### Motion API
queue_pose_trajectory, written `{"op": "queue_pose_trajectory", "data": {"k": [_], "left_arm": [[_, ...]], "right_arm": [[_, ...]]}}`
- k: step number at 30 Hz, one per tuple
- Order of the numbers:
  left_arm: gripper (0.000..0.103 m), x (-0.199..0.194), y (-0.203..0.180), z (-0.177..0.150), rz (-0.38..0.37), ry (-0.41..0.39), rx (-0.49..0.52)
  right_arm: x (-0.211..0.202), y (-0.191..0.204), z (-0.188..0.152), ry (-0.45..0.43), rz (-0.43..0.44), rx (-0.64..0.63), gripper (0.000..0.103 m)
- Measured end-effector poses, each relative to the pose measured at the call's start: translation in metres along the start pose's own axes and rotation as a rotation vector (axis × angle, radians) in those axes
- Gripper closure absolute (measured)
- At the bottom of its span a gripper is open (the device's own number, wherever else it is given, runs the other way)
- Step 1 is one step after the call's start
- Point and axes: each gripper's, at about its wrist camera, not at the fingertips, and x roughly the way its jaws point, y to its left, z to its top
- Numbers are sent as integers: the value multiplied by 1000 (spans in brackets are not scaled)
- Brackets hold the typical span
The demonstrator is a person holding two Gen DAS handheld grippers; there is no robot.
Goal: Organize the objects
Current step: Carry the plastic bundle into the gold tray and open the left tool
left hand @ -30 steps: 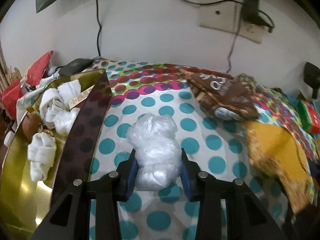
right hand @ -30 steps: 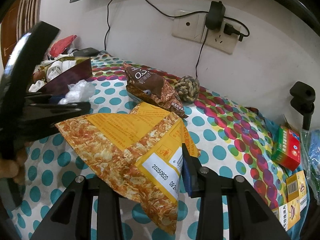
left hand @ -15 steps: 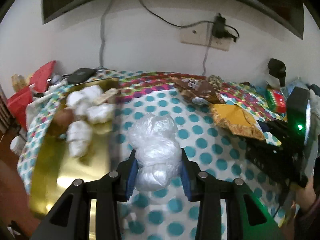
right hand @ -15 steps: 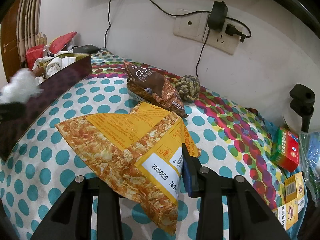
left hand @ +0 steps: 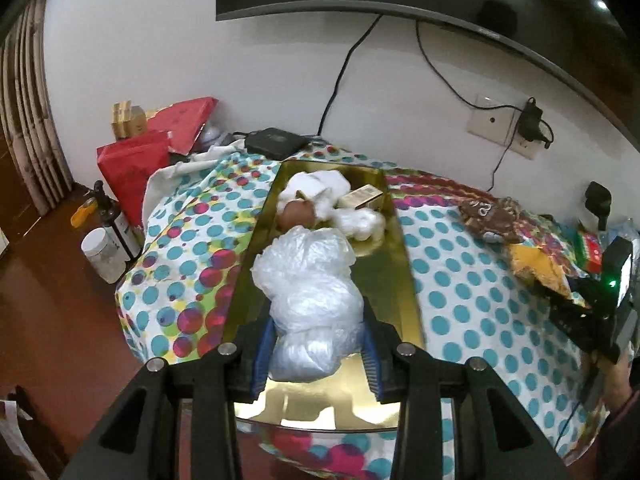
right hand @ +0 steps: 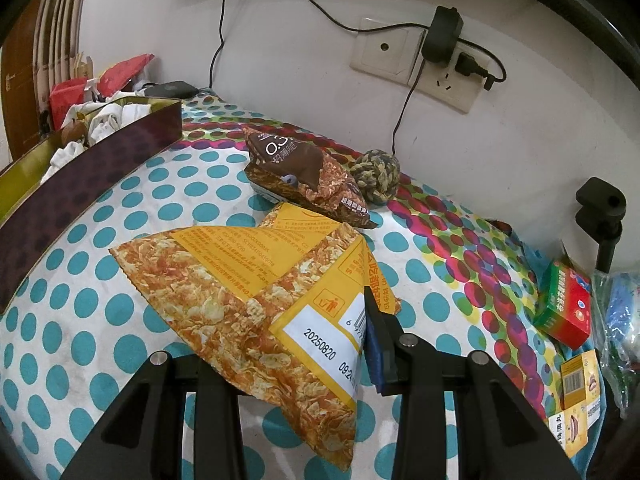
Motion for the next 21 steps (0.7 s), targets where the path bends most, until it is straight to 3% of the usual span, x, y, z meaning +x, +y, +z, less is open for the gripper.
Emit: {"op": "queue_pose_trajectory", "data": {"k": [6,21], "left_arm": [[65,19,-3,6,-77,38,15],[65,99,-40,73,-87,157,153]], "right_arm": [[1,4,1,6,-16,-19,68],[2,4,1,9,-12,-21,68]]}}
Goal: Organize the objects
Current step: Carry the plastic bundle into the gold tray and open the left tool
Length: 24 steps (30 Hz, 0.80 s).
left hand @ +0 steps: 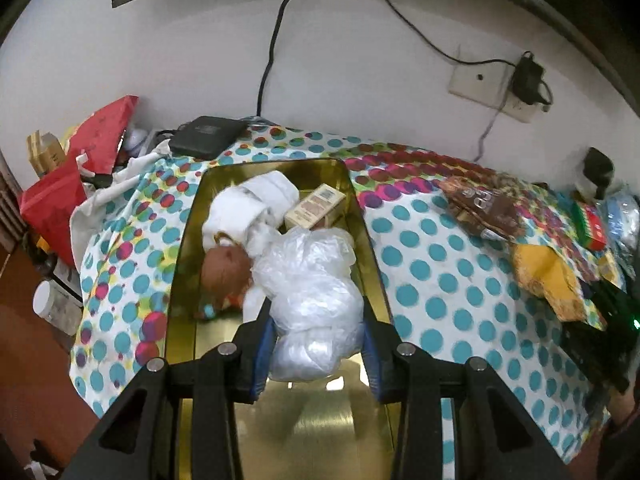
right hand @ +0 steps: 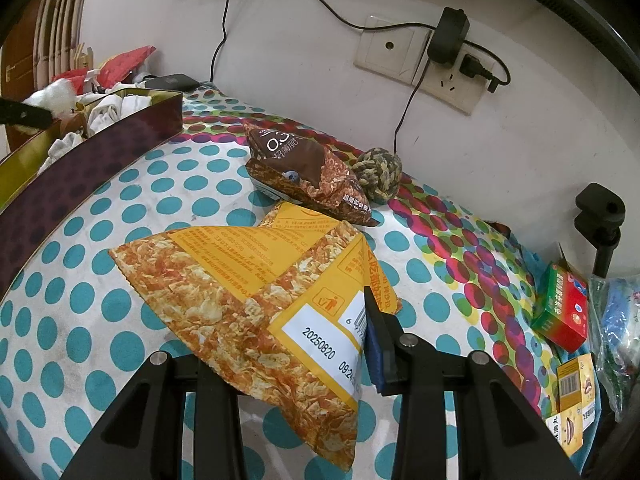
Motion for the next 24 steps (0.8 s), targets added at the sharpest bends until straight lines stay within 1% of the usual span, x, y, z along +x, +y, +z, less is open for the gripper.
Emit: {"op": "queue_pose_trajectory", "data": {"k": [5,8,11,14,18,21,22,23,24], "left_arm": [[65,22,4,14,14,28,-17],[65,32,9,24,43,32,-15],[64,44,12,34,45,50,-7],[63,58,17,42,27,88,-36],[63,70,22,42,48,116,-80],[62,70,17,40,64,112,-48],[62,70,16,39,55,114,-43],[59,70,15,38,41,120,-43],[54,72,15,36,25,135,-43]], "right_arm": [[0,0,0,2,0,-1,68],[0,0,0,2,2,0,68],[1,-1,-1,4,11,6,68],[2,-1,-1,5,12,6,68],[2,-1,-1,4,16,11,68],[2,-2,-1,4,15,10,68],[2,-2,-1,5,15,10,68],[2,-2,-1,5,16,11,68],[2,-2,-1,4,16,11,68]]}}
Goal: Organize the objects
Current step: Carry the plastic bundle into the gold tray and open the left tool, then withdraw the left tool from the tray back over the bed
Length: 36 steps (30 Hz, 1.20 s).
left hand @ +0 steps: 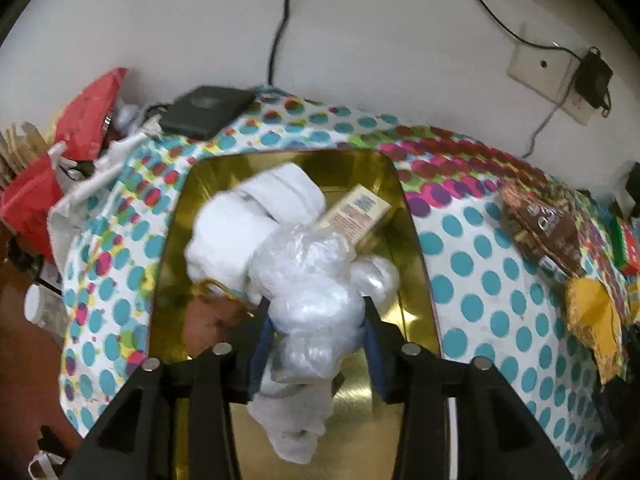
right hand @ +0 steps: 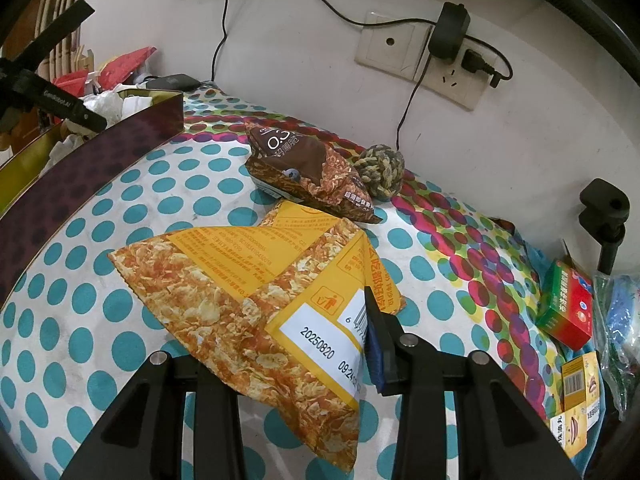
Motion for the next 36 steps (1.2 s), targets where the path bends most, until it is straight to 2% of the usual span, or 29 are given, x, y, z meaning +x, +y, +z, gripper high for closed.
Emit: {"op": "queue_pose_trajectory", "data": {"k": [2,7,12,15,20,27,29,36], "left_arm": [[51,-1,-2,-3,-16,1,1],[48,-19,-13,-9,32,-54,62],[48,-38,-9,-20,12,-83,20],[48,-55,-8,-37,11,-111,-4],[48,-88,-16,-80,35,-168,14],[48,-129,-21,-143,57,-246,-57],[48,-134,-19,-159,39,-249,-84],[48,-134,-14,-189,-38,-187,-121]], "right_arm": [[0,0,0,0,1,0,68],[0,0,0,1,0,-1,68],[0,0,0,0,1,1,68],[0,0,0,1,1,0,68],[0,0,0,2,0,-3,68],[0,2,0,-1,1,-1,68],[-1,2,0,1,-3,-6,68],[0,3,0,8,-20,-26,68]]}}
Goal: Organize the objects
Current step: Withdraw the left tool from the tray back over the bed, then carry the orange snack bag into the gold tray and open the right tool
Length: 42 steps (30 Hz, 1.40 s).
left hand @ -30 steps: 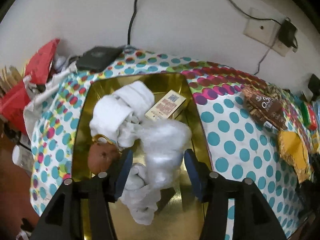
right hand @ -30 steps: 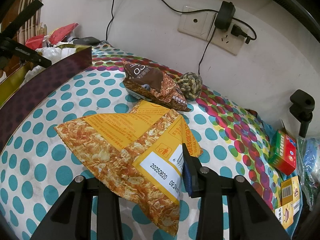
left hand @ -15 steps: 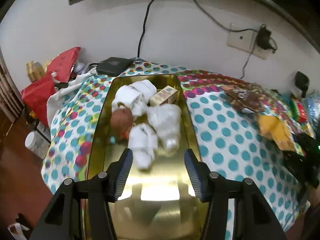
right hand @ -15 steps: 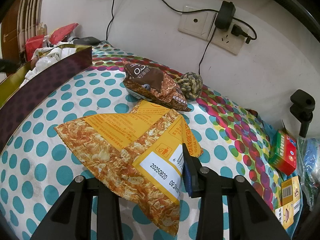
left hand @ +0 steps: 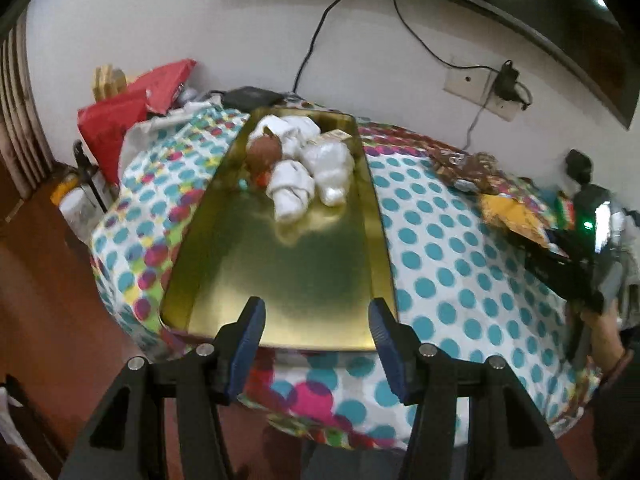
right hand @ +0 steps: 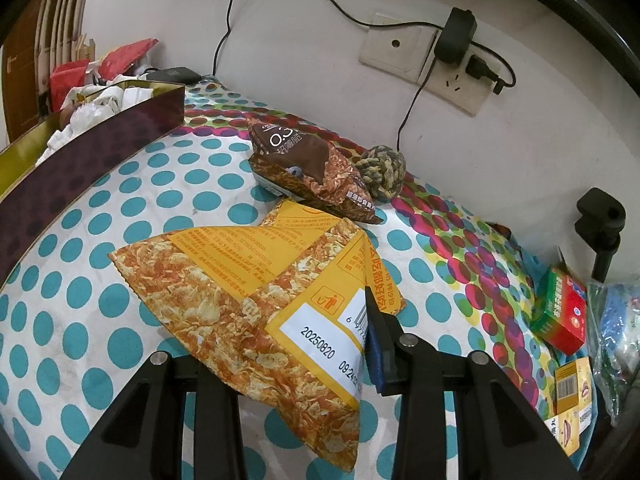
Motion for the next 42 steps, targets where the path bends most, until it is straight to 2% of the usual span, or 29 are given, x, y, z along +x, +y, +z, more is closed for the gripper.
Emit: {"op": "queue_pose_trajectory", "data": {"k": [6,13,20,24,27,31,34,38,42], "left_arm": [[48,-18,6,-5,9,-35,22],[48,-35,30,-8,-4,-71,1],[48,-34,53,-14,-3,-75,-49],[48,-35,65,-15,-11,-83,-74],[48,-35,73,-16,-7,-90,-89],[48,-36,81,-18,10,-95,-92],[48,-38,88,-18,10,-99,-101],[48,-42,105,-17,17,-109,-140],[48,-45,128,-19,38,-105,-190]], "right_arm": [[2,7,1,9,-32,-35,68],[-1,17,0,29,-76,-71,69],[-28,28,-4,18,-35,-15,69],[-53,40,5,-31,1,-7,69],[-77,58,25,-93,38,-25,69],[-108,97,56,-179,151,-69,69],[-120,133,74,-209,226,-112,69],[-119,182,98,-183,317,-166,69],[-103,225,111,-127,339,-225,69]]}}
